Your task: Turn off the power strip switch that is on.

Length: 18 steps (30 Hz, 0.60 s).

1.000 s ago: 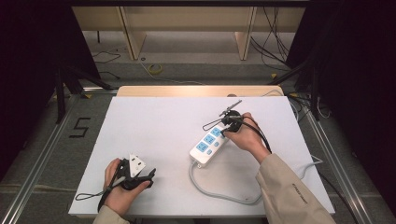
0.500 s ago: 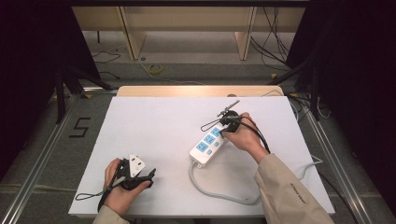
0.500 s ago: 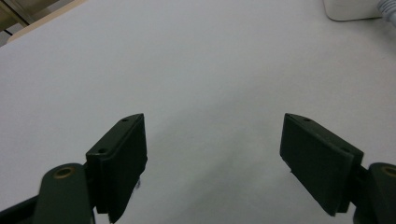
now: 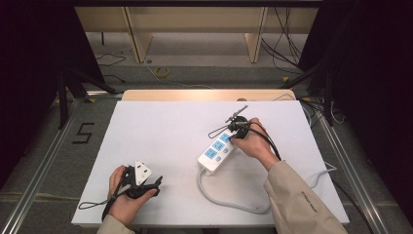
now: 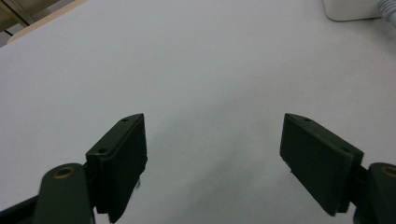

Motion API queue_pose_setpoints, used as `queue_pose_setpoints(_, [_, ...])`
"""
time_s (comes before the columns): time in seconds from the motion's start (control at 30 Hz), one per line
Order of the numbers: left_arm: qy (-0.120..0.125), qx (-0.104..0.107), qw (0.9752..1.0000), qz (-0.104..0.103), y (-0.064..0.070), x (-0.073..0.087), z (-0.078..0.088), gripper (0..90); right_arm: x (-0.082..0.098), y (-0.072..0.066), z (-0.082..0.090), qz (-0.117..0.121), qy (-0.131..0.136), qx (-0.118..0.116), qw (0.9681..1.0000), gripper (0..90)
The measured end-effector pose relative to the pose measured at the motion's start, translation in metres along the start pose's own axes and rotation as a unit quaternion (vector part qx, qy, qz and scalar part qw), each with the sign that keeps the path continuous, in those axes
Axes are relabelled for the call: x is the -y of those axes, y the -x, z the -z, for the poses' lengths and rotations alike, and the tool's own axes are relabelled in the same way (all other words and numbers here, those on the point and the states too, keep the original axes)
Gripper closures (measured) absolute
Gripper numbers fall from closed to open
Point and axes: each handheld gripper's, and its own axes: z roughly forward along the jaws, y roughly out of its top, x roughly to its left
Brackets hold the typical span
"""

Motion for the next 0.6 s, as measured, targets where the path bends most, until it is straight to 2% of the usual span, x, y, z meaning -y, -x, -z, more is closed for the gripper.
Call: queue_pose_setpoints(0.6, [0.001,-0.001,1.0,-0.001,0.0,-0.0003,0.0004,22.6,0.0002,-0.0004,0.0001,-0.005,-0.004,-0.001,1.0,90.0])
